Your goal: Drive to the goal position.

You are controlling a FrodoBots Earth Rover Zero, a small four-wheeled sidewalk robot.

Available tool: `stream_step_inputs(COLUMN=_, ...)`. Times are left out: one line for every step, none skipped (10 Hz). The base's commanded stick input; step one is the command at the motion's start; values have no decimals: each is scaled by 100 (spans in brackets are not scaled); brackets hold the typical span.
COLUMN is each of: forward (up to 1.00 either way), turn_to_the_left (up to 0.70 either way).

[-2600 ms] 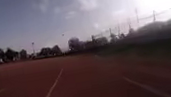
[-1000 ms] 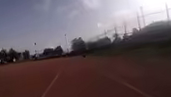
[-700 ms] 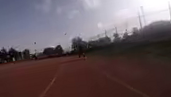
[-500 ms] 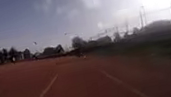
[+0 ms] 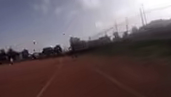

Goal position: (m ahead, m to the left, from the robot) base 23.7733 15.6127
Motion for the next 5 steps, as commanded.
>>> stream_step_inputs(forward=70, turn_to_the_left=0)
stream_step_inputs(forward=70, turn_to_the_left=0)
stream_step_inputs(forward=70, turn_to_the_left=0)
stream_step_inputs(forward=70, turn_to_the_left=0)
stream_step_inputs(forward=50, turn_to_the_left=0)
